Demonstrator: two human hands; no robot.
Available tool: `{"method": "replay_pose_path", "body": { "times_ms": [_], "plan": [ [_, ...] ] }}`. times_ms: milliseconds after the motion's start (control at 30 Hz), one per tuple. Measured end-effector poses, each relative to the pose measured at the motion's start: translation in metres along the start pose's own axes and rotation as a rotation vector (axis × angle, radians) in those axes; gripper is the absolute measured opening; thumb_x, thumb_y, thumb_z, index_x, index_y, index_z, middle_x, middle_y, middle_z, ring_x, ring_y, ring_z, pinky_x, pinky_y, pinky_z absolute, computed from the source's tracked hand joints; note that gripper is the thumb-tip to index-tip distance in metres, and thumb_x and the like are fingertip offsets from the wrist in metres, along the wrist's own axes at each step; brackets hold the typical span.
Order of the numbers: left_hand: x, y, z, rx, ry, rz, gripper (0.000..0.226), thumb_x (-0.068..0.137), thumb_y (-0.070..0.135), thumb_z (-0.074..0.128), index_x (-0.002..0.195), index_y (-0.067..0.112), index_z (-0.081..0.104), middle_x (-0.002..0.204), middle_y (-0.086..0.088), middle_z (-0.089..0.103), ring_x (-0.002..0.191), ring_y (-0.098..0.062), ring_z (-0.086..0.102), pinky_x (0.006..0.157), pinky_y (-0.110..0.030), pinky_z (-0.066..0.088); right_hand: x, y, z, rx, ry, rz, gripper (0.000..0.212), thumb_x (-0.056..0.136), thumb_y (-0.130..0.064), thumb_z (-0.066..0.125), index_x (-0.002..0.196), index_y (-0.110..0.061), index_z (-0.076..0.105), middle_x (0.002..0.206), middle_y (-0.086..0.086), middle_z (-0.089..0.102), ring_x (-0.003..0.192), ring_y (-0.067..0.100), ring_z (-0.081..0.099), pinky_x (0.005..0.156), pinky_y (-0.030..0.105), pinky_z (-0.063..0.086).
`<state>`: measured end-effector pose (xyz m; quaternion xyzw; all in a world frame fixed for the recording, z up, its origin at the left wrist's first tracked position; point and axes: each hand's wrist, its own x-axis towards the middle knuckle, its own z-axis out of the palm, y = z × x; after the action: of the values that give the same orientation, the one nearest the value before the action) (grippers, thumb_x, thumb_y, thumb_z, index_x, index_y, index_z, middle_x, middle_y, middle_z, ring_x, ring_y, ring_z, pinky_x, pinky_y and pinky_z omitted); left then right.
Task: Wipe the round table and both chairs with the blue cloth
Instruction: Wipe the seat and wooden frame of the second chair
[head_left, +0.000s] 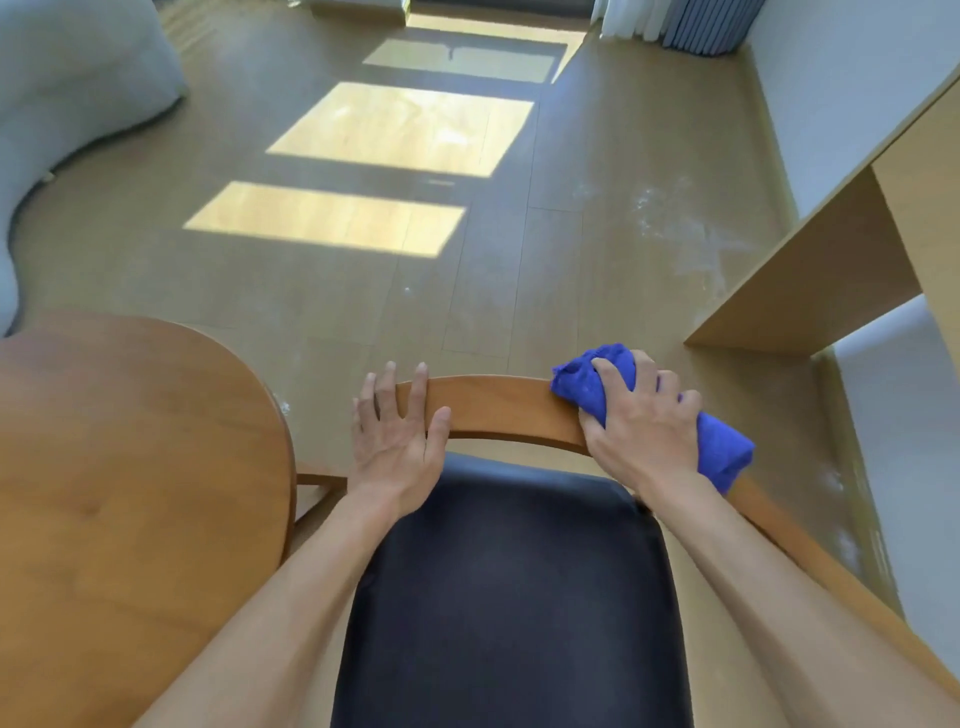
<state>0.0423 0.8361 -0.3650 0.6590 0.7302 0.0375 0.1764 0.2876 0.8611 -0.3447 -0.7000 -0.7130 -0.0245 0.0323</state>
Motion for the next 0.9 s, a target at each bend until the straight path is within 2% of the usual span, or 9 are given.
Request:
{"method": "replay_pose_path", "body": {
  "times_ms": [100, 167, 267, 333, 400, 467, 600, 767, 900],
  "plan": [
    [0.002, -0.001, -0.002, -0.285, 0.032, -0.012, 0.068, 0.089, 0.056, 0.006, 0.151, 0.031, 0.011, 0.158, 0.009, -0.002, 0.142, -0.007, -0.013, 0.117, -0.039, 0.002, 0.016, -0.063, 0.002, 0.067, -0.009, -0.047, 0.059, 0.072, -0.049, 0.035, 0.114, -0.019, 0.064, 0.120, 0.017, 0.058, 0.084, 0.037, 0.055, 0.072, 0.045, 0.041],
    [0.007, -0.004, 0.002, -0.545, 0.112, -0.062, 0.067, 0.089, 0.053, 0.014, 0.149, 0.026, 0.025, 0.157, 0.008, 0.013, 0.142, -0.003, -0.003, 0.118, -0.033, 0.003, 0.020, -0.113, 0.001, 0.107, -0.045, -0.080, 0.062, 0.074, -0.055, 0.030, 0.116, -0.022, 0.064, 0.123, 0.014, 0.057, 0.089, 0.035, 0.054, 0.075, 0.045, 0.040],
    [0.017, -0.009, 0.004, -0.956, 0.205, -0.136, 0.048, 0.091, 0.046, 0.027, 0.122, 0.020, 0.052, 0.131, -0.006, 0.051, 0.133, -0.032, 0.030, 0.111, -0.055, 0.026, 0.019, -0.158, -0.001, 0.118, -0.115, -0.126, 0.062, 0.083, -0.055, 0.020, 0.119, -0.027, 0.062, 0.129, 0.010, 0.054, 0.096, 0.032, 0.052, 0.079, 0.043, 0.037],
    [0.019, -0.006, 0.005, -0.916, 0.229, -0.117, 0.048, 0.092, 0.048, 0.026, 0.115, 0.017, 0.054, 0.118, -0.008, 0.055, 0.122, -0.037, 0.041, 0.103, -0.057, 0.033, 0.015, -0.157, 0.000, 0.108, -0.113, -0.148, 0.057, 0.087, -0.051, 0.019, 0.120, -0.027, 0.060, 0.133, 0.009, 0.052, 0.098, 0.031, 0.052, 0.079, 0.043, 0.038],
    [0.014, -0.003, 0.005, -0.780, 0.220, -0.098, 0.066, 0.087, 0.057, 0.018, 0.127, 0.014, 0.049, 0.133, -0.006, 0.048, 0.134, -0.028, 0.028, 0.113, -0.046, 0.022, 0.009, -0.144, 0.003, 0.110, -0.069, -0.192, 0.053, 0.087, -0.050, 0.025, 0.118, -0.026, 0.061, 0.135, 0.010, 0.051, 0.099, 0.033, 0.051, 0.078, 0.043, 0.038],
    [0.011, 0.000, 0.004, -0.678, 0.189, -0.113, 0.076, 0.085, 0.060, 0.015, 0.142, 0.016, 0.036, 0.152, 0.000, 0.030, 0.142, -0.013, 0.010, 0.117, -0.033, 0.010, 0.004, -0.125, 0.006, 0.113, -0.029, -0.211, 0.050, 0.083, -0.048, 0.034, 0.117, -0.025, 0.062, 0.135, 0.012, 0.052, 0.099, 0.035, 0.052, 0.076, 0.044, 0.038],
    [0.010, 0.002, 0.004, -0.426, 0.160, -0.090, 0.074, 0.086, 0.058, 0.015, 0.149, 0.020, 0.024, 0.158, 0.004, 0.015, 0.142, -0.012, 0.004, 0.117, -0.037, 0.009, -0.012, -0.063, 0.008, 0.060, 0.018, -0.163, 0.047, 0.080, -0.043, 0.048, 0.122, -0.025, 0.059, 0.138, 0.013, 0.050, 0.101, 0.037, 0.053, 0.075, 0.044, 0.038],
    [0.003, 0.004, 0.001, -0.357, 0.111, -0.062, 0.068, 0.089, 0.055, 0.015, 0.150, 0.026, 0.018, 0.158, 0.007, 0.012, 0.142, -0.011, 0.000, 0.116, -0.040, 0.011, -0.047, 0.036, 0.001, -0.057, 0.042, 0.066, 0.047, 0.084, -0.039, 0.055, 0.127, -0.022, 0.058, 0.135, 0.015, 0.050, 0.099, 0.040, 0.053, 0.073, 0.048, 0.044],
    [0.002, 0.005, 0.000, -0.436, 0.122, -0.071, 0.068, 0.089, 0.055, 0.010, 0.150, 0.026, 0.018, 0.157, 0.008, 0.013, 0.142, -0.009, -0.001, 0.118, -0.038, 0.009, -0.074, 0.089, -0.011, -0.019, 0.001, 0.460, 0.044, 0.089, -0.034, 0.061, 0.128, -0.015, 0.057, 0.129, 0.020, 0.048, 0.098, 0.048, 0.051, 0.082, 0.061, 0.044]
  ]
}}
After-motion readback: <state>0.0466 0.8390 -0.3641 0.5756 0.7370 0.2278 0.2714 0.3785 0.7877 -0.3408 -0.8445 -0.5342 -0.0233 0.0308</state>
